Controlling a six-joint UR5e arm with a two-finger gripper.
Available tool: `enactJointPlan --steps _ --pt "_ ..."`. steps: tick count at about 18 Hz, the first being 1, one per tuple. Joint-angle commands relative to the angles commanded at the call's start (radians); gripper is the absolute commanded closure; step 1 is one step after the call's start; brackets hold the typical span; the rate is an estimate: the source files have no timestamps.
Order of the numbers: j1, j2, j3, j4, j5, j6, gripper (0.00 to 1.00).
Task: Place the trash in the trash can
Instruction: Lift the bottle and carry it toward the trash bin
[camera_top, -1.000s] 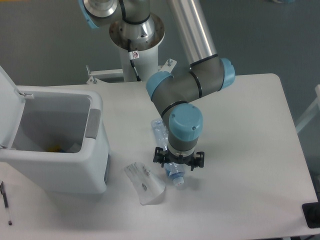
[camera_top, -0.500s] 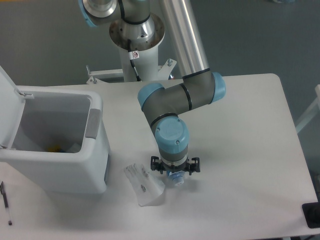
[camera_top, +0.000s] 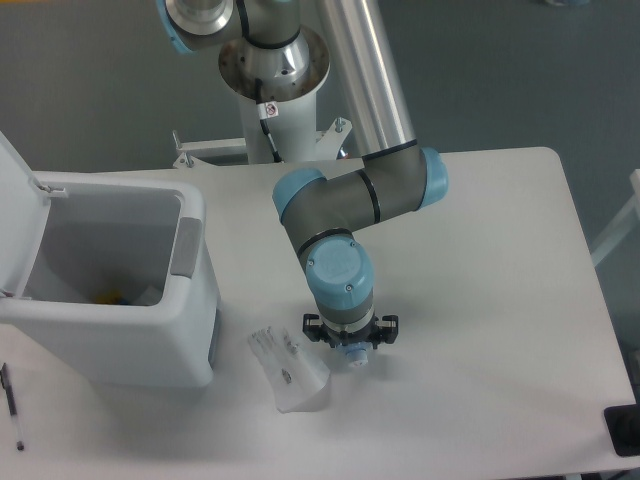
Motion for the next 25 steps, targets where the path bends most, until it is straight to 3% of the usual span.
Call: enactJointPlan --steps 7,12,25 --pt "0.002 0.023 0.009 0.000 -0.012 0.006 0.56" --pt "0.055 0.057 0.018 0.000 -0.066 0.023 0.57" --pt "0.155 0.187 0.063 0.000 -0.394 0.061 0.61"
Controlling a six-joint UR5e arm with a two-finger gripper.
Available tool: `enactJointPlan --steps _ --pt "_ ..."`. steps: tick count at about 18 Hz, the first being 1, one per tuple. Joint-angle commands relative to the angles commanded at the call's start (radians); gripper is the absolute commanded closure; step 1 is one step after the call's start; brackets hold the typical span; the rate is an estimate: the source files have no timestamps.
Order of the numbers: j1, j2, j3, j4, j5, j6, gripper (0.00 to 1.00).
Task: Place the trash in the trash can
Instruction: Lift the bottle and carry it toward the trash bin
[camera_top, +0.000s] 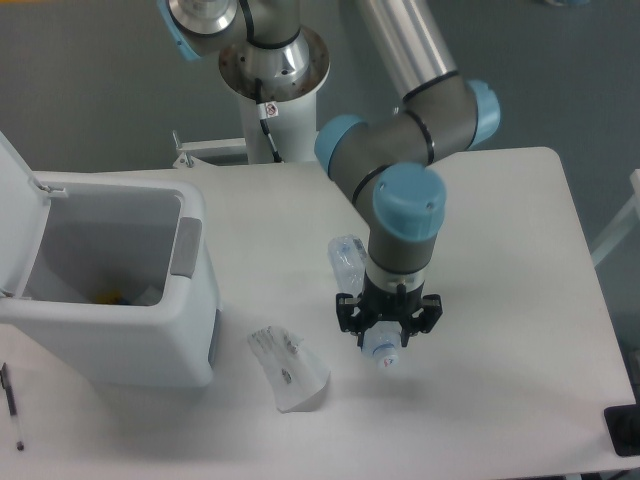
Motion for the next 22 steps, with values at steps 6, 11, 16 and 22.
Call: enactJointPlan --steps 6,11,16,22 --pt "0.022 0.052 0.032 0.000 -0.115 -0.008 0.61" --pt "0.022 0.061 0.084 0.000 -0.192 -0.026 0.61" --pt "0.025 0.074 0.144 0.000 -0.310 -0.069 0.61" --pt "0.038 0.106 0.192 0.009 -0.449 -0.071 0.61"
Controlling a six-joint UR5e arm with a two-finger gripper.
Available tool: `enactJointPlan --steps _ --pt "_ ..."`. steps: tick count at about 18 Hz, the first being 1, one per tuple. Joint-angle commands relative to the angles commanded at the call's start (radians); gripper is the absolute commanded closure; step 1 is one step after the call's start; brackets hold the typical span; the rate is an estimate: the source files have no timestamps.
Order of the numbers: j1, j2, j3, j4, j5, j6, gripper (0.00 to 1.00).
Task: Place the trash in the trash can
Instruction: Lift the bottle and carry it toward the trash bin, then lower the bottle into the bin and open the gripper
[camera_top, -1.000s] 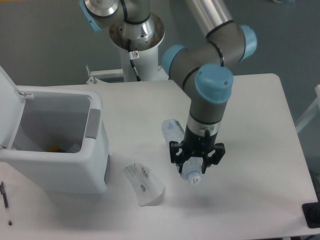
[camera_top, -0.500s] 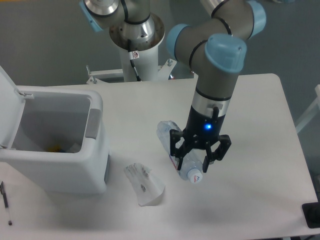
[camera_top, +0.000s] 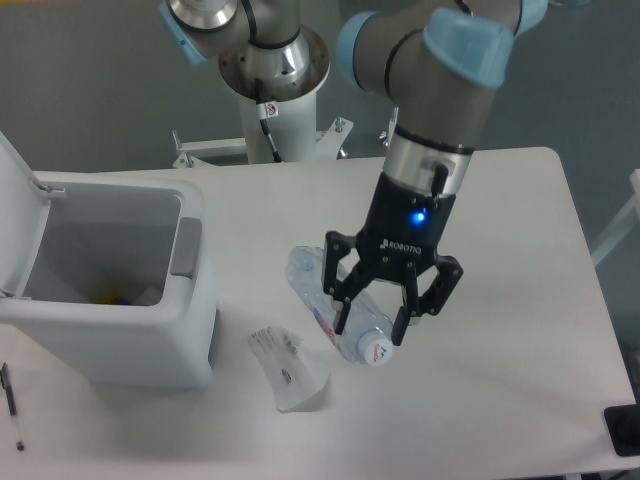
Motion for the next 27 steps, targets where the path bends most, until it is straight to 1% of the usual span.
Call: enactJointPlan --steps 3,4,7,9,12,15,17,19,22,27 --pt "0.002 0.000 0.031 0.005 -0.065 -0.006 0.61" --pt "0.000 0.000 0.035 0.008 -0.083 -0.006 0.61" --pt "-0.001 0.000 0.040 0.040 -0.155 -0.008 0.61" --pt "-0.003 0.002 0.043 0.043 -0.190 -0.009 0.61" --pt "-0.001 0.032 0.046 0.046 -0.223 -0.009 0.61" --pt "-0.006 0.044 0.046 0.046 -0.262 -0.020 0.61" --pt "-0.017 0.073 0.045 0.046 -0.272 -0.032 0.61" --pt "-0.040 0.087 0.043 0.046 -0.272 -0.032 0.61" --pt "-0.066 0.103 0.043 0.046 -0.272 -0.032 0.60" --pt "-0.142 0.109 0.032 0.048 -0.263 -0.022 0.60"
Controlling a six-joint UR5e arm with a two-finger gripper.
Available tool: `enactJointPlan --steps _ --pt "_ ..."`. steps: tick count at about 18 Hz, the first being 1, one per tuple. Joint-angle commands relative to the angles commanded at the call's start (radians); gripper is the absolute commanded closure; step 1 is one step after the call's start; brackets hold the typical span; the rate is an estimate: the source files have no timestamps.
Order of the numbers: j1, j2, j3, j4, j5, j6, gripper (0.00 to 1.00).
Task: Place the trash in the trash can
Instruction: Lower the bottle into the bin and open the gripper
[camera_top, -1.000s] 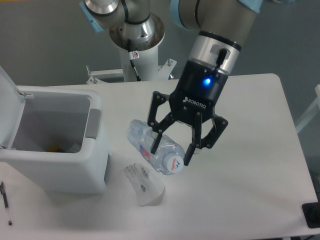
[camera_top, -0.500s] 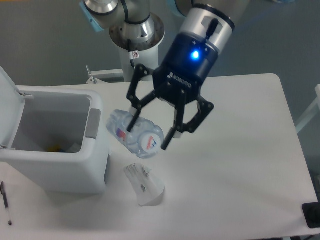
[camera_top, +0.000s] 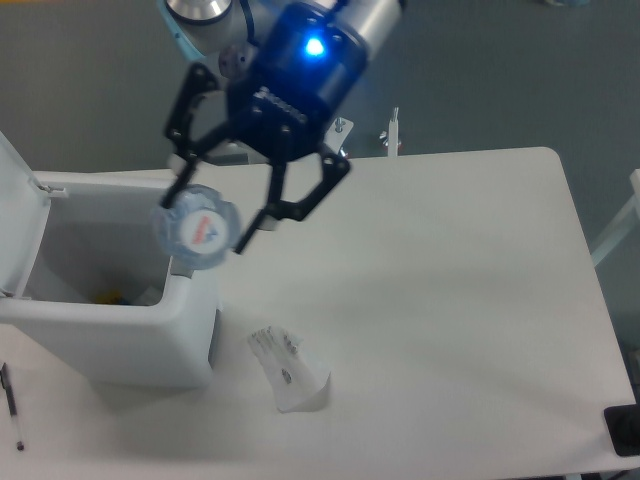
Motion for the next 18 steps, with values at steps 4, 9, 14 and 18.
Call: enactJointPlan --steps 4,9,14,18 --pt "-0.041 -0.009 -0.009 0.017 0.008 0.017 0.60" --pt "-0.069 -0.014 -0.043 0.032 0.021 0.070 0.58" --pt "-0.115 -0.023 -0.086 0.038 0.092 0.137 0.52" --pt "-0.120 -0.040 -0.086 0.044 0.100 0.137 0.42"
